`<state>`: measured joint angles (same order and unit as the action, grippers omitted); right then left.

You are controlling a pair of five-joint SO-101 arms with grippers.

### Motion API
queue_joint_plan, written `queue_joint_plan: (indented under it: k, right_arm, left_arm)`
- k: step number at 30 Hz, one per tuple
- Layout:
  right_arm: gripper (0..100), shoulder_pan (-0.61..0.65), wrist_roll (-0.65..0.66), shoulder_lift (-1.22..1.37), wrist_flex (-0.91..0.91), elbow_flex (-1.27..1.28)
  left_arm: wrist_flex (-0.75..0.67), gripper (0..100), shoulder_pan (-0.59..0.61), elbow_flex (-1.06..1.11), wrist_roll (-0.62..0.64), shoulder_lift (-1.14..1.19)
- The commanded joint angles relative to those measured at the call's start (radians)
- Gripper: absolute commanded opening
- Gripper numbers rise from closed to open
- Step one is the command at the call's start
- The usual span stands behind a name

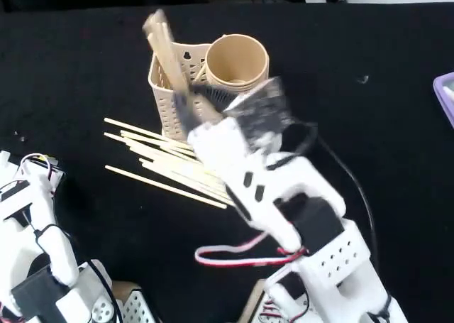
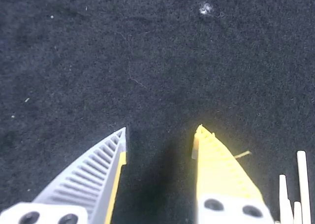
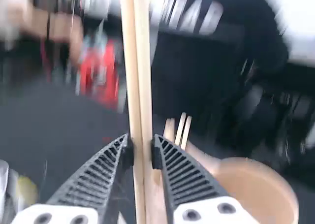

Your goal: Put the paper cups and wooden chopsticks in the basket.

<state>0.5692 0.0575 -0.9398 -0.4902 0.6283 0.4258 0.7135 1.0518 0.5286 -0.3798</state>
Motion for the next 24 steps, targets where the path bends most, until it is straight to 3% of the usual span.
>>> queue_joint_plan:
  k: [1, 7, 14, 20, 24]
  right_arm:
    - [1.1, -0.074, -0.094, 0.073, 0.385, 0.018]
    - [1.1, -0.092, -0.103, 0.303, 0.71, 0.03]
    - [1.4, -0.094, -0.101, 0.539, 0.741, -0.001]
    - [20.5, -0.086, -0.109, 0.516, 0.407, -0.062]
    - [20.4, -0.087, -0.104, 0.41, 0.146, -0.148]
  left_arm:
    - [-0.018, 22, -0.005, -0.028, -0.012, -0.025]
    - [-0.018, 22, -0.005, -0.03, -0.012, -0.025]
    - [-0.018, 22, -0.005, -0.028, -0.012, -0.025]
    - [-0.018, 22, -0.005, -0.03, -0.012, -0.025]
    - [-0.018, 22, -0.005, -0.03, -0.012, -0.025]
